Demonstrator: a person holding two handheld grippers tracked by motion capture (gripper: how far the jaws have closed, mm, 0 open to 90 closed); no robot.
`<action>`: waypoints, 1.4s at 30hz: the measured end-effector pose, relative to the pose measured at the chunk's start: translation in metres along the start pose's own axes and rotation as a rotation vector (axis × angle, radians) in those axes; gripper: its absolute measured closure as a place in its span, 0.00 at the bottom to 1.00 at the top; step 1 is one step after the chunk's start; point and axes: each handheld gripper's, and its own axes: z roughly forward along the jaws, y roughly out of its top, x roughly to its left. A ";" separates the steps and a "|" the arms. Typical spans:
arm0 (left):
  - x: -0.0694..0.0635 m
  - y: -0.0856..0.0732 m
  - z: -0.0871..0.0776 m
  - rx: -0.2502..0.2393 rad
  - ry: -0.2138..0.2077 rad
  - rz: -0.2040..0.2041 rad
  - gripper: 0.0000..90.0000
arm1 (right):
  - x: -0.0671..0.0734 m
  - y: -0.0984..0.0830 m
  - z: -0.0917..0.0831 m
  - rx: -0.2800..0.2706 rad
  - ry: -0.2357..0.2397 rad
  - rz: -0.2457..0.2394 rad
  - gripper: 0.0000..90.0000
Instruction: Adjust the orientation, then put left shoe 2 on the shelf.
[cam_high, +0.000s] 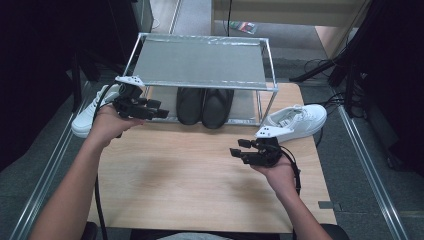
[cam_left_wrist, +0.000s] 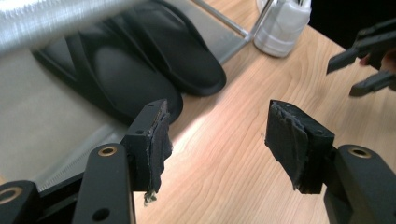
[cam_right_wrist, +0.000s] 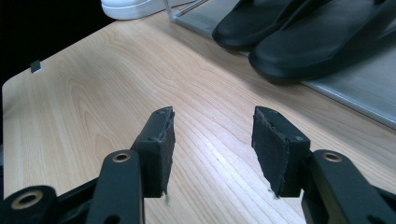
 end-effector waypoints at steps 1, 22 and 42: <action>0.001 -0.008 0.001 0.004 0.001 0.001 0.43 | -0.002 -0.002 -0.003 -0.007 -0.008 0.009 0.55; 0.027 -0.052 -0.011 0.007 0.046 -0.074 0.41 | -0.008 -0.006 -0.004 0.006 -0.066 0.017 0.55; 0.073 -0.088 -0.041 -0.021 0.201 -0.169 0.44 | -0.007 -0.008 -0.001 0.022 -0.065 0.017 0.54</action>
